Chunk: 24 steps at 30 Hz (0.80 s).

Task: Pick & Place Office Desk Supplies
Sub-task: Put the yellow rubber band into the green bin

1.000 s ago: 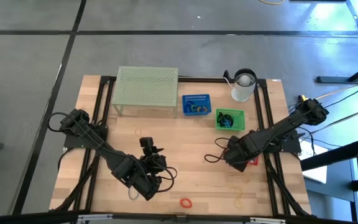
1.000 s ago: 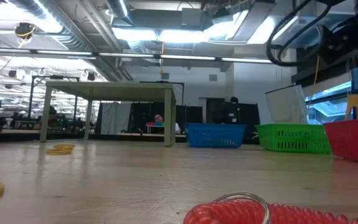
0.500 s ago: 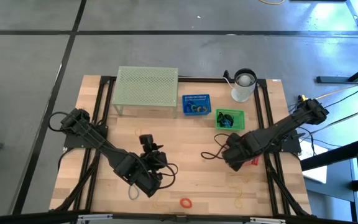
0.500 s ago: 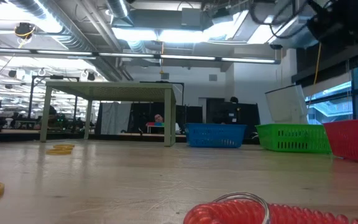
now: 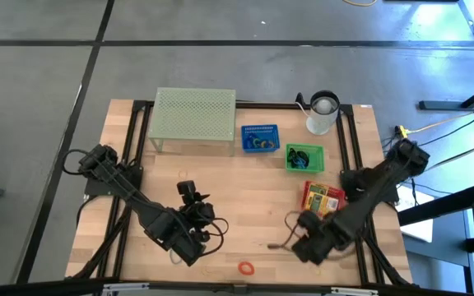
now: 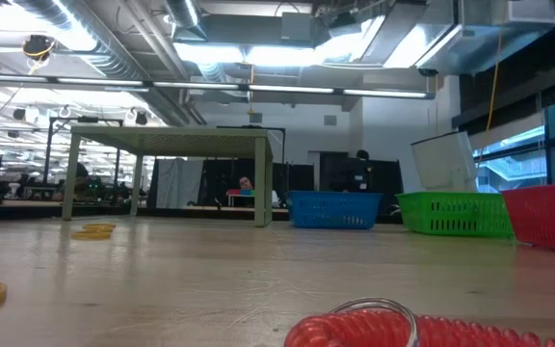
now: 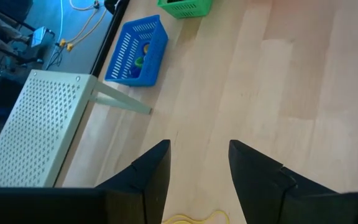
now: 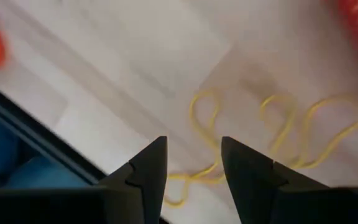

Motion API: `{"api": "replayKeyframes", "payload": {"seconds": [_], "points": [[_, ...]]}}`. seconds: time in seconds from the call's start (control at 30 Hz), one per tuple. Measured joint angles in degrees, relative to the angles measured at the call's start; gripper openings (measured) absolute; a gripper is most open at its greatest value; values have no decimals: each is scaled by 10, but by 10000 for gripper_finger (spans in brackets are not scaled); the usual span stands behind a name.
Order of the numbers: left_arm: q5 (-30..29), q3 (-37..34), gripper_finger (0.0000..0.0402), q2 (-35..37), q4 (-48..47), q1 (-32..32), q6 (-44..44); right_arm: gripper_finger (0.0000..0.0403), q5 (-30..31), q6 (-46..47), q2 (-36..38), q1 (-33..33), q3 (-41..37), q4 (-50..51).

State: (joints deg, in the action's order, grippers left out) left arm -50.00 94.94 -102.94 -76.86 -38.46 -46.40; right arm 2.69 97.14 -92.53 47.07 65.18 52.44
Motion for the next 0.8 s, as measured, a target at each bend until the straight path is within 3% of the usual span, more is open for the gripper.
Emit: {"api": "replayKeyframes", "payload": {"seconds": [0.27,0.8], "points": [[-15,0,157,0,1,-13,-11,153,-85,36,-96,45,0,-47],[-16,0,157,0,1,-13,-8,153,-35,-32,-165,44,3,-42]]}}
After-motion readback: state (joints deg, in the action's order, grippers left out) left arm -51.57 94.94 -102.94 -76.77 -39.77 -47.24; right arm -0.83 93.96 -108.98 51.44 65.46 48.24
